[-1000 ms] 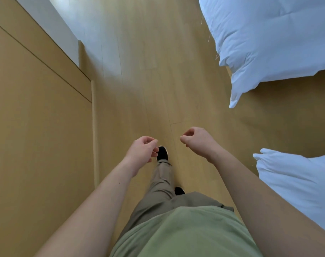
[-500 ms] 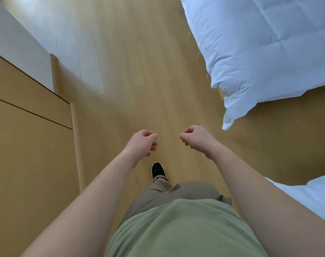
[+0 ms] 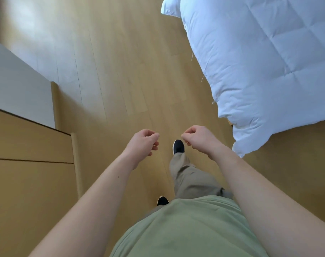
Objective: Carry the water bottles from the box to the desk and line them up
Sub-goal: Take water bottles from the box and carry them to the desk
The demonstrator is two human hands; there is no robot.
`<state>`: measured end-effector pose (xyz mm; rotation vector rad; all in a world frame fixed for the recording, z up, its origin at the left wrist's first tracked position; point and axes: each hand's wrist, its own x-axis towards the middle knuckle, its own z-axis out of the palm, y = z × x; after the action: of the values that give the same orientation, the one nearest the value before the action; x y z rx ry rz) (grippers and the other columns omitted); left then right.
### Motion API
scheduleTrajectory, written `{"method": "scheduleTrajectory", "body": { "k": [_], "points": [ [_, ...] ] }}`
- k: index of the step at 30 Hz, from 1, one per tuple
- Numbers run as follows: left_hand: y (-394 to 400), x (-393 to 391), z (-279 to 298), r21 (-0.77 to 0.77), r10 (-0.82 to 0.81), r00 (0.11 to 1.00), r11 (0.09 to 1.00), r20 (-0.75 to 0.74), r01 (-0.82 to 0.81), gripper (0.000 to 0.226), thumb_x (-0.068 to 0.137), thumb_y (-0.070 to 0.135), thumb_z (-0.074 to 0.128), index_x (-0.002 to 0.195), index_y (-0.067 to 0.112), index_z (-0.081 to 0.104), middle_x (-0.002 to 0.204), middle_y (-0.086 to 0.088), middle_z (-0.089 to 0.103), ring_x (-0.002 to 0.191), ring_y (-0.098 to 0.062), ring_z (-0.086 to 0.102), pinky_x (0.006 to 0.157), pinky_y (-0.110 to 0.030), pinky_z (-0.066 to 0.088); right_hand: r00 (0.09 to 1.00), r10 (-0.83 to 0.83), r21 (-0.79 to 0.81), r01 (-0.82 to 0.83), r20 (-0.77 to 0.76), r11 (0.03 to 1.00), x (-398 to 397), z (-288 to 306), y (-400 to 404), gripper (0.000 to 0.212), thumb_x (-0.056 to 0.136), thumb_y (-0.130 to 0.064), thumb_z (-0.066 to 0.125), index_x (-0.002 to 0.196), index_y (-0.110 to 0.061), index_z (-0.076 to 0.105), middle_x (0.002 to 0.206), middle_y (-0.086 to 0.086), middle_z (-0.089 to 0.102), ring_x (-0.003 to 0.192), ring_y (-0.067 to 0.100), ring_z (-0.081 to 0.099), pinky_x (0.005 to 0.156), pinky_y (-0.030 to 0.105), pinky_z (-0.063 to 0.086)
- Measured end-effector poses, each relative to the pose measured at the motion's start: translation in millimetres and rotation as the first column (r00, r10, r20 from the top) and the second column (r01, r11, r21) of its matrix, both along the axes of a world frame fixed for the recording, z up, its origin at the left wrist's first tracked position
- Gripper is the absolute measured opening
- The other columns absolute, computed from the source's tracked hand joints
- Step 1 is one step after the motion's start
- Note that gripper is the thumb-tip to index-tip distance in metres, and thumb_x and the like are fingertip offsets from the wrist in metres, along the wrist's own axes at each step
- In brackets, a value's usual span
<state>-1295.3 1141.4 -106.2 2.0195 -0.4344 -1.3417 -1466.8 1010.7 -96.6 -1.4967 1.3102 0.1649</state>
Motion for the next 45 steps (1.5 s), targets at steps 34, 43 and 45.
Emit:
{"method": "scheduleTrajectory", "body": {
  "k": [34, 43, 45],
  "points": [
    [-504, 394, 33, 0.005, -0.075, 0.996, 0.997, 0.044, 0.074, 0.018, 0.101, 0.038, 0.055, 0.107, 0.023, 0.063, 0.1, -0.001, 0.072, 0.093, -0.018, 0.071, 0.079, -0.034, 0.056, 0.998, 0.068, -0.073, -0.068, -0.011, 0.995, 412, 49, -488, 0.014, 0.089, -0.031, 0.059, 0.097, -0.021, 0.064, 0.101, 0.002, 0.07, 0.097, 0.022, 0.066, 0.092, 0.041, 0.057],
    [-615, 486, 58, -0.032, -0.124, 0.991, 0.992, 0.052, 0.126, 0.018, 0.102, 0.035, 0.055, 0.106, 0.02, 0.064, 0.1, -0.003, 0.072, 0.09, -0.018, 0.07, 0.079, -0.035, 0.055, 0.999, 0.0, -0.062, 0.002, 0.033, 0.998, 508, 64, -580, 0.019, 0.088, -0.032, 0.06, 0.1, -0.017, 0.064, 0.105, 0.005, 0.071, 0.105, 0.025, 0.068, 0.097, 0.047, 0.056],
    [-635, 500, 55, -0.017, -0.133, 0.989, 0.991, 0.058, 0.134, 0.018, 0.102, 0.035, 0.055, 0.106, 0.02, 0.064, 0.1, -0.003, 0.072, 0.093, -0.019, 0.071, 0.081, -0.036, 0.056, 0.999, -0.004, -0.061, 0.006, 0.034, 0.998, 523, 61, -601, 0.024, 0.089, -0.032, 0.06, 0.106, -0.016, 0.064, 0.108, 0.005, 0.07, 0.106, 0.025, 0.067, 0.098, 0.047, 0.055]
  ]
}}
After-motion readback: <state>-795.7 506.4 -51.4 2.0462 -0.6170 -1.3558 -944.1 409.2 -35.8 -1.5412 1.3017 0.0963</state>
